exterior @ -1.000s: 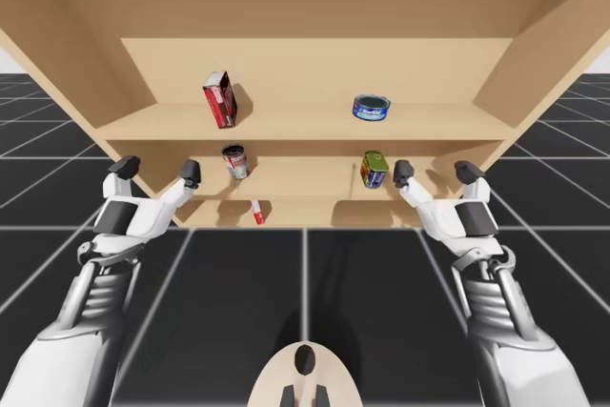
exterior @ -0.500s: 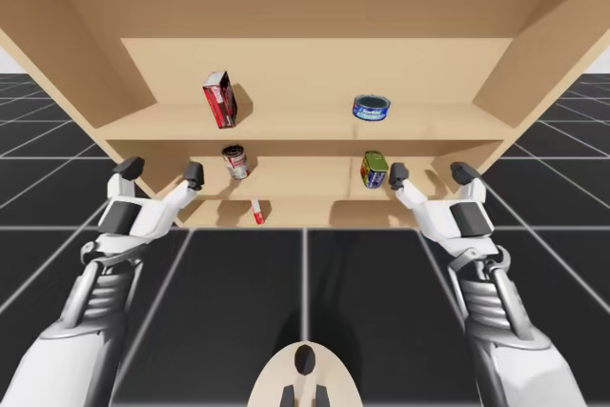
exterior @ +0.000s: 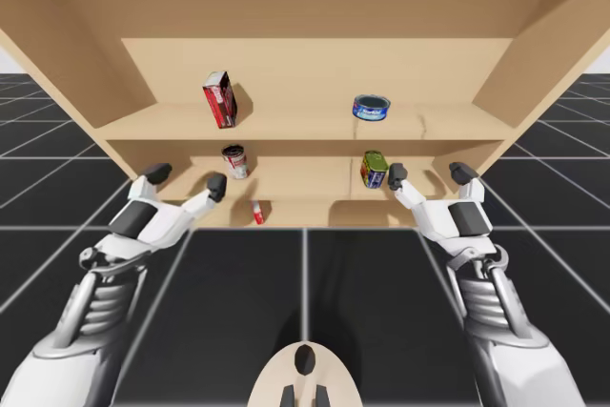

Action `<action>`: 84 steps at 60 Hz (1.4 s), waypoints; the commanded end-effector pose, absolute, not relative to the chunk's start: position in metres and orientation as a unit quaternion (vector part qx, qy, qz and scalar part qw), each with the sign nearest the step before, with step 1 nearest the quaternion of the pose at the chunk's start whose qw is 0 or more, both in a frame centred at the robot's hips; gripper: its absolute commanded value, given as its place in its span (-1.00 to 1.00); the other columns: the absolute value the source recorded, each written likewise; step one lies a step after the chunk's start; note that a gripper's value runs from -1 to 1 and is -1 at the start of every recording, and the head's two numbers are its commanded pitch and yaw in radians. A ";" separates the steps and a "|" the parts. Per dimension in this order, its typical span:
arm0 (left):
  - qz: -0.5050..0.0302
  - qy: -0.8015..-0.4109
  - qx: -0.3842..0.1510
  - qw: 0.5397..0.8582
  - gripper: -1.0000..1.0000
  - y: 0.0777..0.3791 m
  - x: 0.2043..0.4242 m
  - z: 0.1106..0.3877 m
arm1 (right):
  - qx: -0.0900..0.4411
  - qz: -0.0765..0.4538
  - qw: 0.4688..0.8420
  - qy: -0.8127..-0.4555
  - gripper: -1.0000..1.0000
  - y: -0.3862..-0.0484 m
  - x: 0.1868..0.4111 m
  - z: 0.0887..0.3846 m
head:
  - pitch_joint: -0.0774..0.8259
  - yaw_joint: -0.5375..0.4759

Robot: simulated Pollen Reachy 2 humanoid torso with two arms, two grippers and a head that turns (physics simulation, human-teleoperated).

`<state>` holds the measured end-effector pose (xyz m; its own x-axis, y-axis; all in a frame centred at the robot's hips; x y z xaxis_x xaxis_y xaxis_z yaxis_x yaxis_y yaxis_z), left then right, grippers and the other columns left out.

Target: Find the tomato soup can on the shelf and bring it to me.

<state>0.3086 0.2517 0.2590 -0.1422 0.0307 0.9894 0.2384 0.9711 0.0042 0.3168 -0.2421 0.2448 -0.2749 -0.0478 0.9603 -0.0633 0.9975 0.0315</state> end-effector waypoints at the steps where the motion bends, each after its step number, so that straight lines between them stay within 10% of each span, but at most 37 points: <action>1: -0.105 -0.714 -0.103 0.685 -1.00 0.230 0.311 0.265 | 0.035 0.005 0.601 -0.798 -1.00 -0.242 0.317 0.244 | 0.09 0.63; 30: -0.056 -0.691 -0.093 0.715 -1.00 0.200 0.396 0.235 | 0.033 0.005 0.599 -0.800 -1.00 -0.245 0.319 0.244 | 0.08 0.63; 52: -0.017 -0.684 -0.058 0.727 -1.00 0.188 0.420 0.230 | 0.033 0.003 0.599 -0.800 -1.00 -0.248 0.319 0.245 | 0.07 0.61; 55: -0.010 -0.682 -0.054 0.730 -0.50 0.185 0.419 0.229 | 0.034 0.003 0.600 -0.800 -1.00 -0.248 0.319 0.245 | 0.07 0.61; 56: -0.009 -0.683 -0.054 0.729 0.21 0.184 0.418 0.229 | 0.034 0.003 0.600 -0.800 -1.00 -0.248 0.319 0.245 | 0.07 0.61; 58: -0.012 -0.682 -0.053 0.730 0.88 0.183 0.417 0.229 | 0.034 0.003 0.600 -0.799 -1.00 -0.248 0.319 0.245 | 0.07 0.60; 84: -0.026 -0.715 -0.045 0.697 1.00 0.182 0.402 0.248 | 0.034 0.002 0.601 -0.799 -1.00 -0.249 0.320 0.245 | 0.05 0.60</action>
